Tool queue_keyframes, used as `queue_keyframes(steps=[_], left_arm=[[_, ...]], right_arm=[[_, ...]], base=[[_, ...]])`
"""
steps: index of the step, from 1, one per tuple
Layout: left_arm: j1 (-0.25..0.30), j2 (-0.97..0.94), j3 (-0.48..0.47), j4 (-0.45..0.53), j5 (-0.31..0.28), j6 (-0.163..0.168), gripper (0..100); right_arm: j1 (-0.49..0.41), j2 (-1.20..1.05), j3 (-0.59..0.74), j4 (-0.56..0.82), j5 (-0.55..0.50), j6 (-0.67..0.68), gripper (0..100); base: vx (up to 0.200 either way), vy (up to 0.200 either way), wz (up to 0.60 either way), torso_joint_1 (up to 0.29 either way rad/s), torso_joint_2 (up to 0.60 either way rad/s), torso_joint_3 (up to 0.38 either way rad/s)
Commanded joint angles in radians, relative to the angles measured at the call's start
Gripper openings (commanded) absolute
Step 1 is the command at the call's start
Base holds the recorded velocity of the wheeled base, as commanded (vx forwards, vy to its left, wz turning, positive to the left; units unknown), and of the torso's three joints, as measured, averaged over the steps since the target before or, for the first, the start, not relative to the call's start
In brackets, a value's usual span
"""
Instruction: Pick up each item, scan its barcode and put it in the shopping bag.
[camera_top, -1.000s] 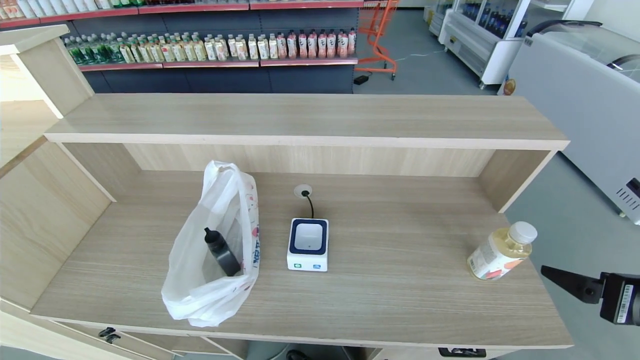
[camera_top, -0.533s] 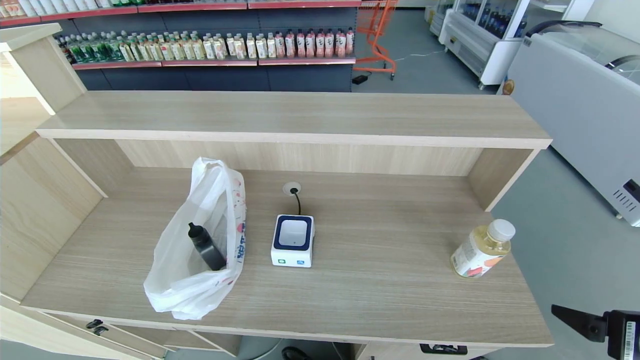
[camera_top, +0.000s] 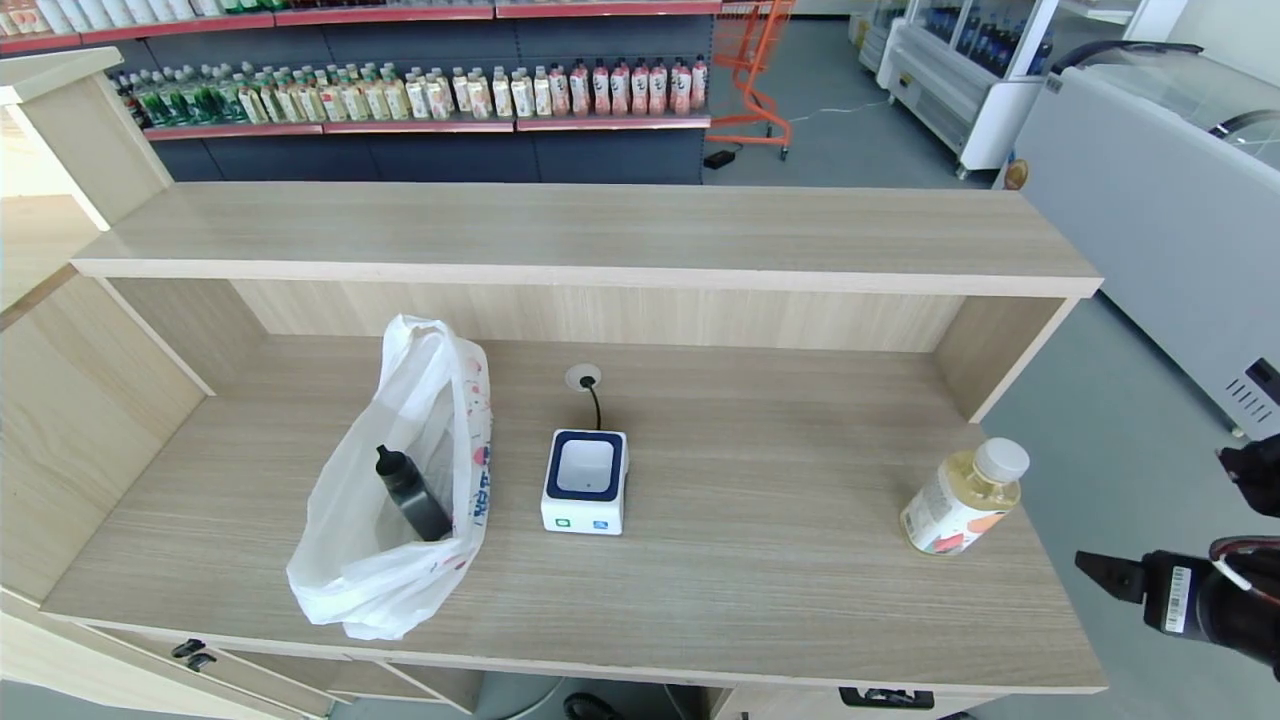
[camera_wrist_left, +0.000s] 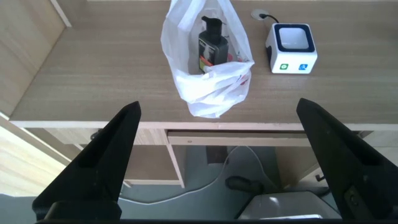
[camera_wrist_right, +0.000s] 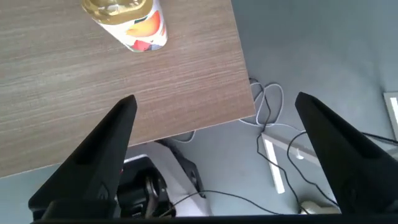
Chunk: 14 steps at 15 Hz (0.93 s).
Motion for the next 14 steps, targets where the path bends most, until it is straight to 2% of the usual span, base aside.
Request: queue_keyframes(steps=[1,3,4,6,10,14], left_arm=[[0.0,0.0,0.0,0.0,0.0,0.0,100],[0.0,0.0,0.002,0.0,0.0,0.0,100],[0.0,0.0,0.0,0.0,0.0,0.0,100],[0.0,0.0,0.0,0.0,0.0,0.0,100],[0.0,0.0,0.0,0.0,0.0,0.0,100],[0.0,0.0,0.002,0.0,0.0,0.0,100]], right_arm=[[0.0,0.254,0.015,-0.2,0.029,0.011,100],[0.018,0.312,0.019,-0.26,0.042,0.011,100],[0.029,0.387,0.023,-0.369,0.044,0.011,100],[0.04,0.463,0.028,-0.468,0.044,0.005,100],[0.098,0.565,0.012,-0.588,0.062,0.002,100],[0.126,0.627,-0.037,-0.633,0.056,-0.035,100]], base=[[0.0,0.0,0.0,0.0,0.0,0.0],[0.0,0.0,0.0,0.0,0.0,0.0],[0.0,0.0,0.0,0.0,0.0,0.0],[0.0,0.0,0.0,0.0,0.0,0.0],[0.0,0.0,0.0,0.0,0.0,0.0],[0.0,0.0,0.0,0.0,0.0,0.0]])
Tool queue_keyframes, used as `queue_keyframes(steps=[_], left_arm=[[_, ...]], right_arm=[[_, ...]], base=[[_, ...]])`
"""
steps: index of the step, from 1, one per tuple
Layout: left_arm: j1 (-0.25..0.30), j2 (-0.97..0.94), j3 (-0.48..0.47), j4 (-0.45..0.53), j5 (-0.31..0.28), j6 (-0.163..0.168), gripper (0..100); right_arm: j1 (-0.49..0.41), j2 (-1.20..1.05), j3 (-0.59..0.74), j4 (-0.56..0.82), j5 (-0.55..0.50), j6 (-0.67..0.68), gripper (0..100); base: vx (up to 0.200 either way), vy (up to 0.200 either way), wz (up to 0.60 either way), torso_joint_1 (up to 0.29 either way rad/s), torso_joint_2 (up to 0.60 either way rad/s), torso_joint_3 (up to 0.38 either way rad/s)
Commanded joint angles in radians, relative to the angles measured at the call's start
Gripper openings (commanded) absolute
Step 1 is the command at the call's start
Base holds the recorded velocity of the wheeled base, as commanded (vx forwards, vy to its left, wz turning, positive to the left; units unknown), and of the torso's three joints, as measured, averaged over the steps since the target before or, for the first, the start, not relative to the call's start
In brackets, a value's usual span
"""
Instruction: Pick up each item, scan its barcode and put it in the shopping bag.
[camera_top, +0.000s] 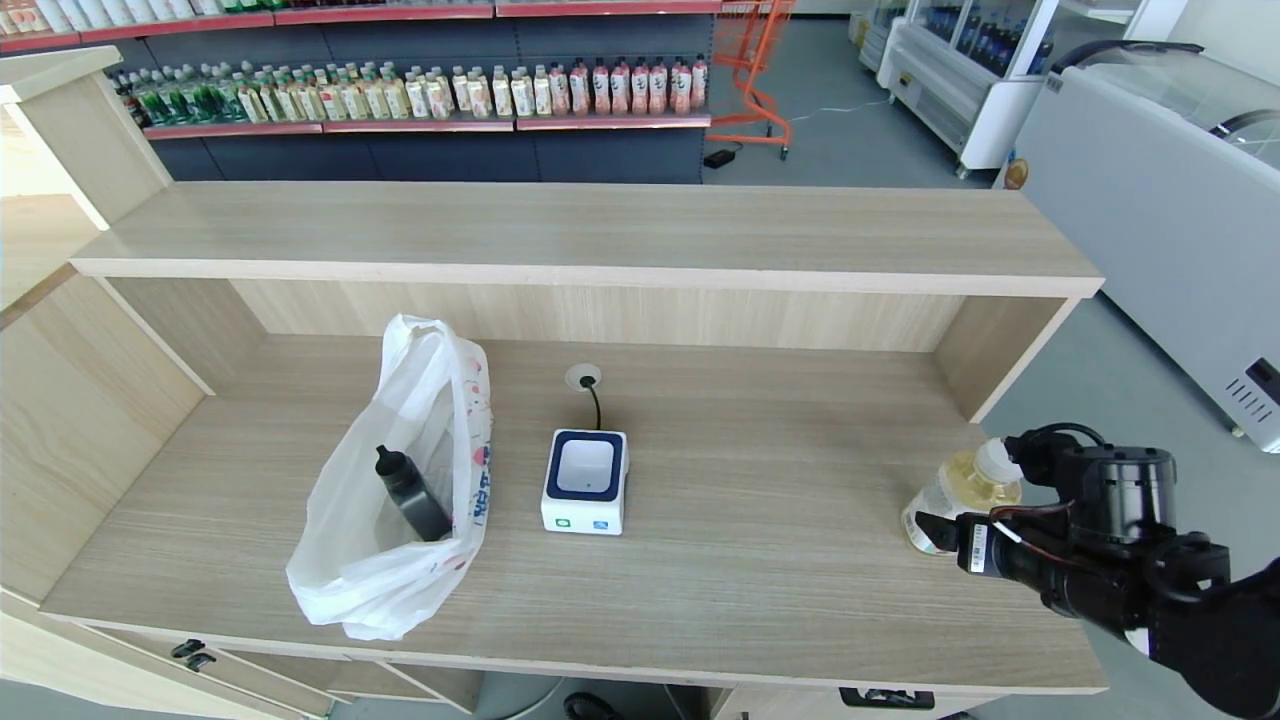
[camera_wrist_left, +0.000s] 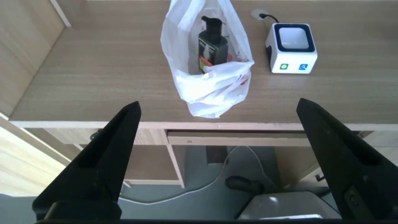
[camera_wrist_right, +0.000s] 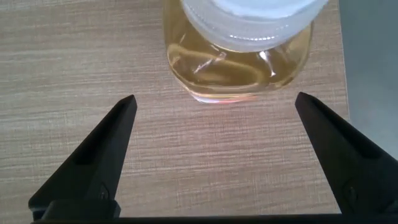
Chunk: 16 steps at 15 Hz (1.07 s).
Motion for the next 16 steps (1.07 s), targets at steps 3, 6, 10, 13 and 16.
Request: queue_keyframes(steps=[3,6,10,13,16], left_arm=[[0.0,0.0,0.0,0.0,0.0,0.0,100],[0.0,0.0,0.0,0.0,0.0,0.0,100],[0.0,0.0,0.0,0.0,0.0,0.0,100],[0.0,0.0,0.002,0.0,0.0,0.0,100],[0.0,0.0,0.0,0.0,0.0,0.0,100]], right_arm=[[0.015,0.083,-0.024,-0.087,-0.002,-0.038,100],[0.021,0.125,-0.056,-0.121,0.0,-0.045,100],[0.023,0.177,-0.09,-0.175,0.0,-0.057,100],[0.023,0.192,-0.104,-0.202,0.004,-0.091,100],[0.023,0.215,-0.121,-0.227,0.004,-0.124,100]], base=[[0.0,0.0,0.0,0.0,0.0,0.0],[0.0,0.0,0.0,0.0,0.0,0.0],[0.0,0.0,0.0,0.0,0.0,0.0],[0.0,0.0,0.0,0.0,0.0,0.0],[0.0,0.0,0.0,0.0,0.0,0.0]])
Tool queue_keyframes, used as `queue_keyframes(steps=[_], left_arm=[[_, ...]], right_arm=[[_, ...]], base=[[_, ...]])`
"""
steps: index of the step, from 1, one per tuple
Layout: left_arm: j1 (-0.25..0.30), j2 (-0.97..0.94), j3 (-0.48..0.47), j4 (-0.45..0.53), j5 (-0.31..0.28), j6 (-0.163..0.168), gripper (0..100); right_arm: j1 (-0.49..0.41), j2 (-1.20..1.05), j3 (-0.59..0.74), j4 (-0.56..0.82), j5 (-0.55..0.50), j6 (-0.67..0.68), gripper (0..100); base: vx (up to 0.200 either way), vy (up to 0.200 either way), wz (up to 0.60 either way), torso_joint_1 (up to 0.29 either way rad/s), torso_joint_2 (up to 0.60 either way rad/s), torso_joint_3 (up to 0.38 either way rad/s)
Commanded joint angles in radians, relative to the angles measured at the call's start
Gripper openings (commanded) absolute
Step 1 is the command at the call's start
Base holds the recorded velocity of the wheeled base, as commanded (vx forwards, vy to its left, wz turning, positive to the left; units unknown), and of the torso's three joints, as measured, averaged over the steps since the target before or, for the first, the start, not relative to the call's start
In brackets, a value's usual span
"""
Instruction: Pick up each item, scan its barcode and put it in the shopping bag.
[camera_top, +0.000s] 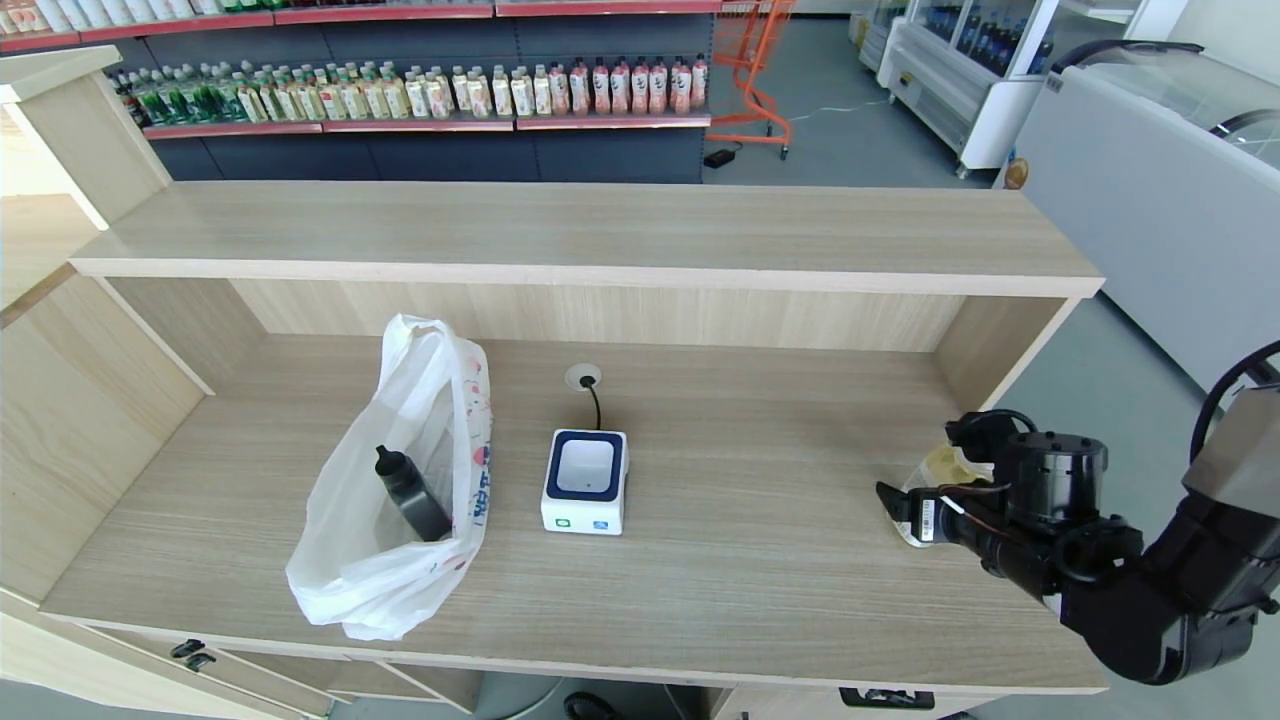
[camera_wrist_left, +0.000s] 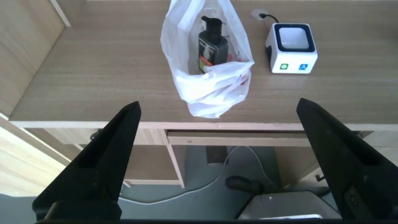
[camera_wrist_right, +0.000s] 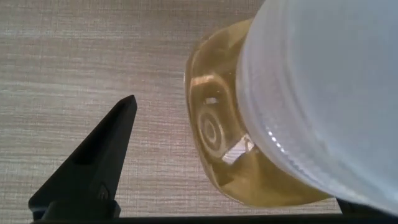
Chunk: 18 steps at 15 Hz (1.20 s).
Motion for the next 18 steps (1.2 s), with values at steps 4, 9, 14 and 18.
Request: queue_keyframes(steps=[4,9,14,18], left_arm=[[0.0,0.0,0.0,0.0,0.0,0.0,100],[0.0,0.0,0.0,0.0,0.0,0.0,100],[0.0,0.0,0.0,0.0,0.0,0.0,100],[0.0,0.0,0.001,0.0,0.0,0.0,100]], right_arm=[[0.001,0.056,-0.04,-0.034,0.001,-0.006,100],[0.001,0.08,-0.102,-0.053,-0.001,-0.025,0],[0.001,0.079,-0.069,-0.131,0.001,-0.131,0],[0.016,0.042,-0.066,-0.154,0.004,-0.105,0]], base=[[0.0,0.0,0.0,0.0,0.0,0.0],[0.0,0.0,0.0,0.0,0.0,0.0],[0.0,0.0,0.0,0.0,0.0,0.0],[0.0,0.0,0.0,0.0,0.0,0.0]])
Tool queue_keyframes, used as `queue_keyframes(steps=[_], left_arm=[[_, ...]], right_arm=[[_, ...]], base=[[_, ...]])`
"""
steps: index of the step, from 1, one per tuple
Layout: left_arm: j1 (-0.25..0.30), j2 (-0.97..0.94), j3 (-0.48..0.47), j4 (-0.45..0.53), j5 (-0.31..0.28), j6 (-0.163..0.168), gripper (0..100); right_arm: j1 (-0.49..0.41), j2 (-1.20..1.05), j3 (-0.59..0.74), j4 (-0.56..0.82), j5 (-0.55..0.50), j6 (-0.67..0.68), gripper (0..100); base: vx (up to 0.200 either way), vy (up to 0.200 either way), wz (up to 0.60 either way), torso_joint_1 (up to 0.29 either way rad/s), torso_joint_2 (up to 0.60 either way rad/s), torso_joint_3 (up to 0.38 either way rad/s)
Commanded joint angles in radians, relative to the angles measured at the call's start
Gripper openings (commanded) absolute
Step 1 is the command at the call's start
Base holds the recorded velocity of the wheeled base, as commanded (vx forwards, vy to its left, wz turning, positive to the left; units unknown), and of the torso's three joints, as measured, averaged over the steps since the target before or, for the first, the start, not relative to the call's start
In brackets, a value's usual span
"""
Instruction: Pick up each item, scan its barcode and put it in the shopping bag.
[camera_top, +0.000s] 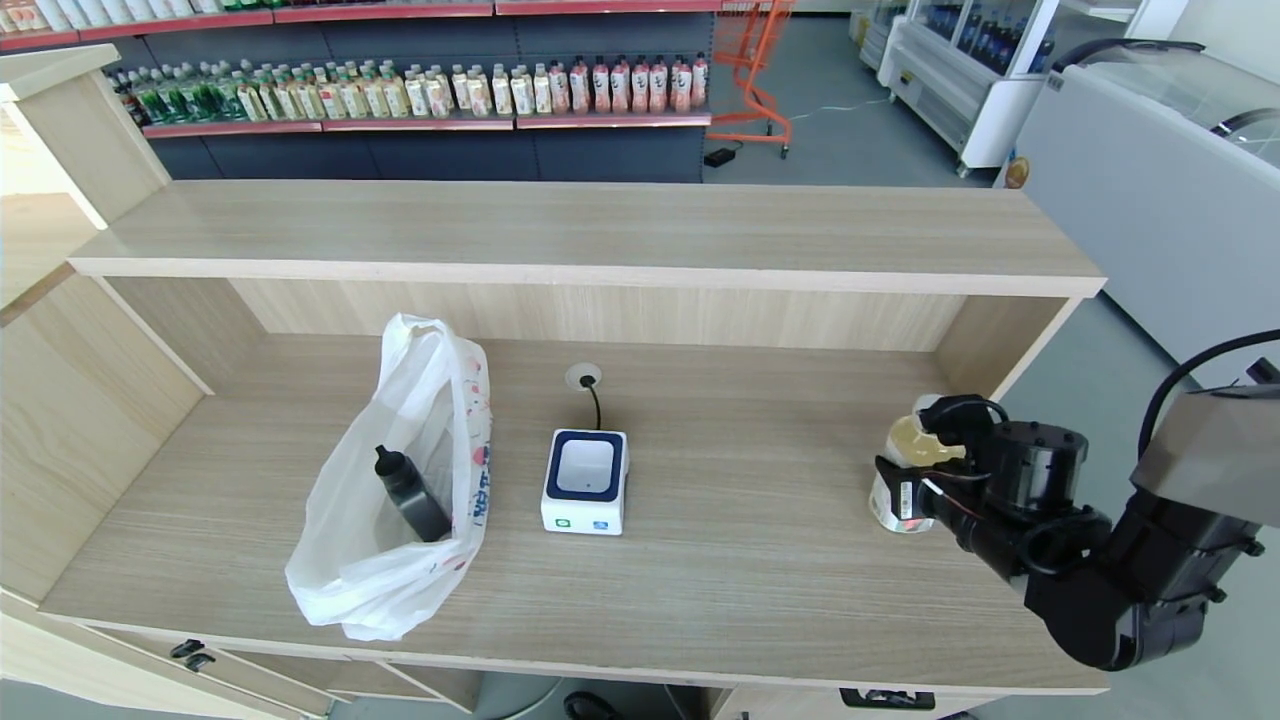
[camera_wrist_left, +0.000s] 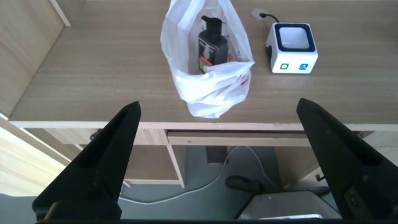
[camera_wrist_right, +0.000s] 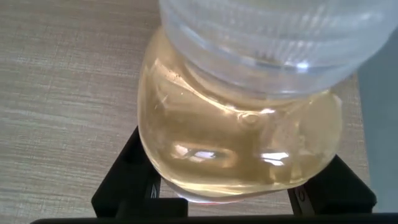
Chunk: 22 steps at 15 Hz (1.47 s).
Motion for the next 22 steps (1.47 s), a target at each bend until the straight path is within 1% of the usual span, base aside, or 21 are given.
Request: queue_keyframes(steps=[1,2,3,4,5,6,7,8,12,14,15,18,20,21,22], left_arm=[[0.0,0.0,-0.001,0.0,0.0,0.0,100],[0.0,0.0,-0.001,0.0,0.0,0.0,100],[0.0,0.0,-0.001,0.0,0.0,0.0,100],[0.0,0.0,-0.001,0.0,0.0,0.0,100],[0.0,0.0,-0.001,0.0,0.0,0.0,100],[0.0,0.0,0.001,0.0,0.0,0.0,100],[0.0,0.0,-0.001,0.0,0.0,0.0,100],[0.0,0.0,-0.001,0.0,0.0,0.0,100],[0.0,0.0,-0.001,0.0,0.0,0.0,100],[0.0,0.0,-0.001,0.0,0.0,0.0,100],[0.0,0.0,-0.001,0.0,0.0,0.0,100],[0.0,0.0,-0.001,0.0,0.0,0.0,100],[0.0,0.0,-0.001,0.0,0.0,0.0,100],[0.0,0.0,0.001,0.0,0.0,0.0,100],[0.0,0.0,-0.001,0.0,0.0,0.0,100]], right_arm=[[0.014,-0.075,-0.014,0.016,0.001,0.046,0],[0.033,-0.146,-0.039,0.085,0.01,0.098,0],[0.063,-0.261,-0.049,0.212,0.065,0.185,0],[0.102,-0.405,-0.046,0.368,0.187,0.279,0],[0.129,-0.546,-0.029,0.479,0.349,0.353,0],[0.137,-0.68,0.018,0.546,0.553,0.405,0],[0.132,-0.767,0.075,0.569,0.736,0.405,0],[0.142,-0.801,0.098,0.569,0.768,0.397,0],[0.278,-0.815,0.092,0.572,0.768,0.403,0],[0.318,-0.81,0.096,0.572,0.768,0.409,0],[0.353,-0.809,0.093,0.572,0.768,0.415,0],[0.379,-0.798,0.081,0.572,0.768,0.423,0],[0.379,-0.795,0.081,0.572,0.768,0.423,0],[0.379,-0.792,0.09,0.582,0.768,0.425,0],[0.379,-0.796,0.083,0.618,0.768,0.423,0]], base=[[0.0,0.0,0.0,0.0,0.0,0.0],[0.0,0.0,0.0,0.0,0.0,0.0],[0.0,0.0,0.0,0.0,0.0,0.0],[0.0,0.0,0.0,0.0,0.0,0.0],[0.0,0.0,0.0,0.0,0.0,0.0],[0.0,0.0,0.0,0.0,0.0,0.0],[0.0,0.0,0.0,0.0,0.0,0.0],[0.0,0.0,0.0,0.0,0.0,0.0],[0.0,0.0,0.0,0.0,0.0,0.0],[0.0,0.0,0.0,0.0,0.0,0.0],[0.0,0.0,0.0,0.0,0.0,0.0],[0.0,0.0,0.0,0.0,0.0,0.0],[0.0,0.0,0.0,0.0,0.0,0.0],[0.0,0.0,0.0,0.0,0.0,0.0],[0.0,0.0,0.0,0.0,0.0,0.0]])
